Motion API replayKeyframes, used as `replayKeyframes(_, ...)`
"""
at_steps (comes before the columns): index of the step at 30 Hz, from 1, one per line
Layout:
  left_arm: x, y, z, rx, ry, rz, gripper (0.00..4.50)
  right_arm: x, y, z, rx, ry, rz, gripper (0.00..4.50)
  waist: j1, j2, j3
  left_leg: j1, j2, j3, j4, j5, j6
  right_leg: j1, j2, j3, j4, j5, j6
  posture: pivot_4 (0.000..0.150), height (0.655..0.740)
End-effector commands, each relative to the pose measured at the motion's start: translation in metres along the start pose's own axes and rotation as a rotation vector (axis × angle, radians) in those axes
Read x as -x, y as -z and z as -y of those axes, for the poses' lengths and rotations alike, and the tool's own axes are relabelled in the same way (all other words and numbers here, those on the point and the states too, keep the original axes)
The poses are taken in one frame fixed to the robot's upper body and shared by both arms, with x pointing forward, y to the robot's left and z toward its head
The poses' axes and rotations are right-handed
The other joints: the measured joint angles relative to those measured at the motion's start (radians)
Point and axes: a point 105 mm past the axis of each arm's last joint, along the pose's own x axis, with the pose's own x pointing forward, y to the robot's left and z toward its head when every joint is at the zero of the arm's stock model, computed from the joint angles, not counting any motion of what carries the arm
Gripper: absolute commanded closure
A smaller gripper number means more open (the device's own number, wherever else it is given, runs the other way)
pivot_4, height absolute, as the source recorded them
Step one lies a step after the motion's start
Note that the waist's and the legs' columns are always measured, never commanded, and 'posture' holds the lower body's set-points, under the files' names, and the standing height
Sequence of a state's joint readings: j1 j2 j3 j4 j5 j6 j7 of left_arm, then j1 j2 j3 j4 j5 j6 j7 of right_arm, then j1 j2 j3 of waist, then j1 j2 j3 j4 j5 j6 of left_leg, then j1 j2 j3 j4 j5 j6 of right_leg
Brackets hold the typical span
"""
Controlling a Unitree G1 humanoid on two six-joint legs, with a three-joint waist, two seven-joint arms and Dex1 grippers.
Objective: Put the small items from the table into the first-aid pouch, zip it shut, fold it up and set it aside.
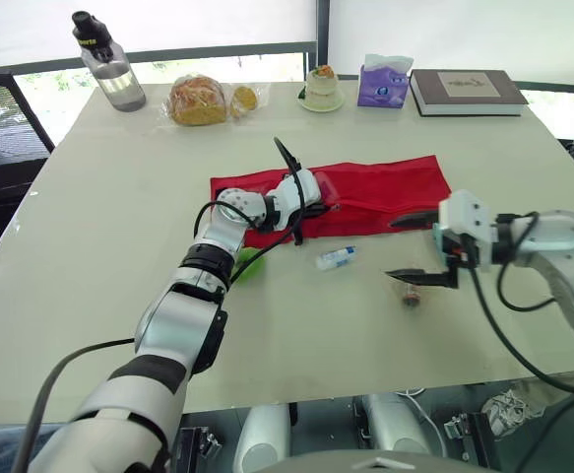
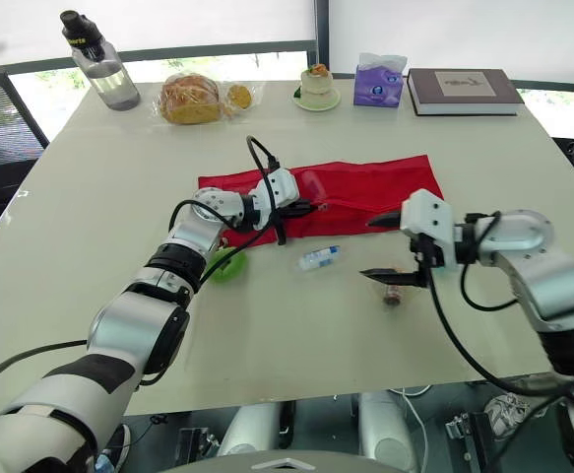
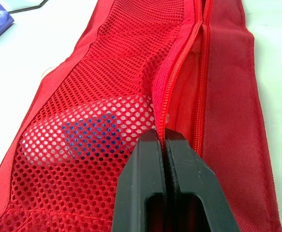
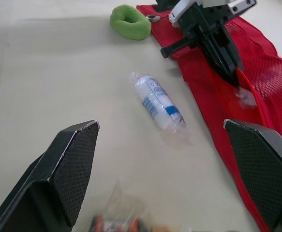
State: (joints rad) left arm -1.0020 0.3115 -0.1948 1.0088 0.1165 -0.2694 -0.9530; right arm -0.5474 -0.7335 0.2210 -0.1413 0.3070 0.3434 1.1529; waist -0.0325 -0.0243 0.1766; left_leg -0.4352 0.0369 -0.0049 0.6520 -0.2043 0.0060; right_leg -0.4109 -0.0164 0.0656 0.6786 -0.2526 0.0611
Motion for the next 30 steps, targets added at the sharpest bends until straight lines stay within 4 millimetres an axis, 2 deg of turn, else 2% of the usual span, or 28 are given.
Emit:
replayKeyframes(1, -0.001, -0.015, -0.005, -0.044, -0.017, 0.039, 4.50, -0.014, 0.009, 0.003, 0.073, -0.042, -0.074, 0.11, 0.002, 0.000, 0.000, 0.000, 0.000, 0.000, 0.000, 0.000, 0.000, 0.000, 0.000, 0.000, 0.000, 0.000, 0.000, 0.150, 0.7400)
replayKeyframes(6, -0.002, -0.017, -0.005, -0.049, -0.019, 0.045, 4.50, -0.034, 0.023, 0.008, 0.114, -0.109, -0.139, 0.11, 0.004, 0.000, 0.000, 0.000, 0.000, 0.000, 0.000, 0.000, 0.000, 0.000, 0.000, 0.000, 0.000, 0.000, 0.000, 0.150, 0.7400)
replayKeyframes(11, 0.000, -0.016, -0.004, -0.049, -0.018, 0.047, 4.50, -0.050, 0.030, 0.022, 0.152, -0.090, -0.171, 0.11, 0.000, 0.000, 0.000, 0.000, 0.000, 0.000, 0.000, 0.000, 0.000, 0.000, 0.000, 0.000, 0.001, 0.000, 0.000, 0.150, 0.7400)
replayKeyframes(15, 0.001, -0.014, -0.003, -0.036, -0.018, 0.047, 4.50, -0.055, 0.031, 0.023, 0.168, -0.112, -0.168, 1.11, 0.001, 0.000, 0.000, 0.000, 0.000, 0.000, 0.000, 0.000, 0.000, 0.000, 0.000, 0.000, 0.000, 0.000, 0.000, 0.150, 0.7400)
replayKeyframes(18, 0.002, -0.013, -0.004, -0.030, -0.027, 0.045, 4.50, -0.058, 0.026, 0.022, 0.180, -0.126, -0.147, 2.43, -0.002, 0.000, 0.000, 0.000, 0.000, 0.000, 0.000, 0.000, 0.000, 0.000, 0.000, 0.000, 0.001, 0.000, 0.000, 0.150, 0.7400)
replayKeyframes(20, 0.002, -0.013, -0.004, -0.029, -0.029, 0.045, 4.50, -0.057, 0.027, 0.021, 0.187, -0.131, -0.151, 3.50, -0.003, 0.000, 0.000, 0.000, 0.000, 0.000, 0.000, 0.000, 0.000, 0.000, 0.000, 0.000, 0.001, 0.000, 0.000, 0.150, 0.7400)
replayKeyframes(21, 0.002, -0.013, -0.004, -0.030, -0.030, 0.046, 4.50, -0.056, 0.025, 0.020, 0.190, -0.130, -0.140, 3.93, -0.003, 0.000, 0.000, 0.000, 0.000, 0.000, 0.000, 0.000, 0.000, 0.000, 0.000, 0.000, 0.001, 0.000, 0.000, 0.150, 0.7400)
replayKeyframes(22, 0.002, -0.014, -0.004, -0.030, -0.031, 0.047, 4.50, -0.055, 0.022, 0.018, 0.186, -0.131, -0.129, 4.17, -0.003, 0.000, 0.000, 0.000, 0.000, 0.000, 0.000, 0.000, 0.000, 0.000, 0.000, 0.000, 0.001, 0.000, 0.000, 0.150, 0.7400)
replayKeyframes(23, 0.002, -0.014, -0.004, -0.031, -0.032, 0.048, 4.50, -0.054, 0.017, 0.016, 0.170, -0.136, -0.105, 4.36, -0.003, 0.000, 0.000, 0.000, 0.000, 0.000, 0.000, 0.000, 0.000, 0.000, 0.000, 0.000, 0.001, 0.000, 0.000, 0.150, 0.7400)
replayKeyframes(26, 0.002, -0.016, -0.005, -0.034, -0.035, 0.054, 4.50, -0.048, 0.008, 0.013, 0.125, -0.130, -0.066, 4.36, -0.002, 0.000, 0.000, 0.000, 0.000, 0.000, 0.000, 0.000, 0.000, 0.000, 0.000, 0.000, 0.001, 0.000, 0.000, 0.150, 0.7400)
replayKeyframes(30, 0.003, -0.018, -0.005, -0.035, -0.041, 0.062, 4.50, -0.028, 0.009, 0.025, 0.116, 0.016, -0.108, 4.36, 0.002, 0.001, 0.000, 0.000, 0.000, 0.000, 0.000, 0.000, 0.000, 0.000, 0.000, -0.001, 0.001, 0.000, 0.000, 0.150, 0.7400)
